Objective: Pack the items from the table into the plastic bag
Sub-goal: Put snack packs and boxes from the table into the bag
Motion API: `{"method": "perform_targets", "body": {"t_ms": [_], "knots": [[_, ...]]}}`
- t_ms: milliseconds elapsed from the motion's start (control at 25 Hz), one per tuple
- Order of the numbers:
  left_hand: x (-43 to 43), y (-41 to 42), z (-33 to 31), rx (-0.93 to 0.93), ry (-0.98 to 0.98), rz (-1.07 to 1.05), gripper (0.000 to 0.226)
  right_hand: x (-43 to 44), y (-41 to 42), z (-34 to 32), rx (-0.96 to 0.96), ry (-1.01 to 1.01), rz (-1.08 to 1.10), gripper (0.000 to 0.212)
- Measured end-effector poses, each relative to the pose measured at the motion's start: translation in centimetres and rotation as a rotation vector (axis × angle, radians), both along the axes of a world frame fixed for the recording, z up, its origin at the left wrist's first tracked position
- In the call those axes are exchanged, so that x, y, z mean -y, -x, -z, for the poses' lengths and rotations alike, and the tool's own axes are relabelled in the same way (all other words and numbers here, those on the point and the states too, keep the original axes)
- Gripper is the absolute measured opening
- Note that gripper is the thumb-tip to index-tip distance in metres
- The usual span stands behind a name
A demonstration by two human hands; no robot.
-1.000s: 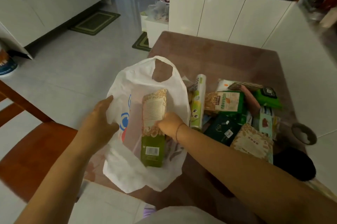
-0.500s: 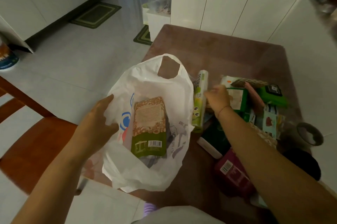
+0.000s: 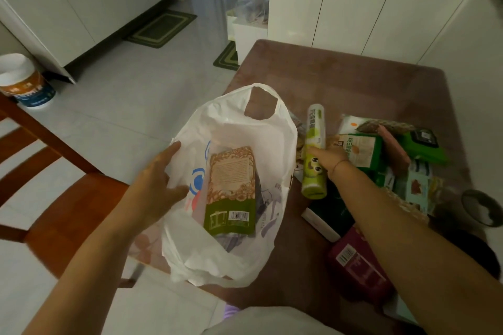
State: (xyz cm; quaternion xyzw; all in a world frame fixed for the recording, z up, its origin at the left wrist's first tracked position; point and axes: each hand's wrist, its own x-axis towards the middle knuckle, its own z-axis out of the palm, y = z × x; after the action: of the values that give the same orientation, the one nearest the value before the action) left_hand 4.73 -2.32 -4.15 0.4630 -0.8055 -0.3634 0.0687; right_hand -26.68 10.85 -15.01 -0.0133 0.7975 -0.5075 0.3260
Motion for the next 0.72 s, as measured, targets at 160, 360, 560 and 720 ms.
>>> {"method": "perform_targets", "body": {"t_ms": [160, 360, 560, 720], "knots": [[0.2, 0.0, 0.1, -0.003, 0.001, 0.023, 0.080, -5.3, -2.8, -8.5, 0.110, 0.299, -0.116, 0.029], [0.4, -0.2, 0.4, 0.003, 0.021, 0.048, 0.081, -11.5, -10.0, -15.9, 0.495, 0.350, -0.542, 0.057], [0.3, -0.9, 0.8, -0.029, 0.029, 0.067, 0.077, -5.8, -14.6, -13.1, 0.996, 0.220, -0.590, 0.046], [0.4, -1.4, 0.5, -0.062, -0.014, 0.067, 0.078, 2.6, -15.8, -7.8, 0.731, 0.030, -0.476, 0.033]]}}
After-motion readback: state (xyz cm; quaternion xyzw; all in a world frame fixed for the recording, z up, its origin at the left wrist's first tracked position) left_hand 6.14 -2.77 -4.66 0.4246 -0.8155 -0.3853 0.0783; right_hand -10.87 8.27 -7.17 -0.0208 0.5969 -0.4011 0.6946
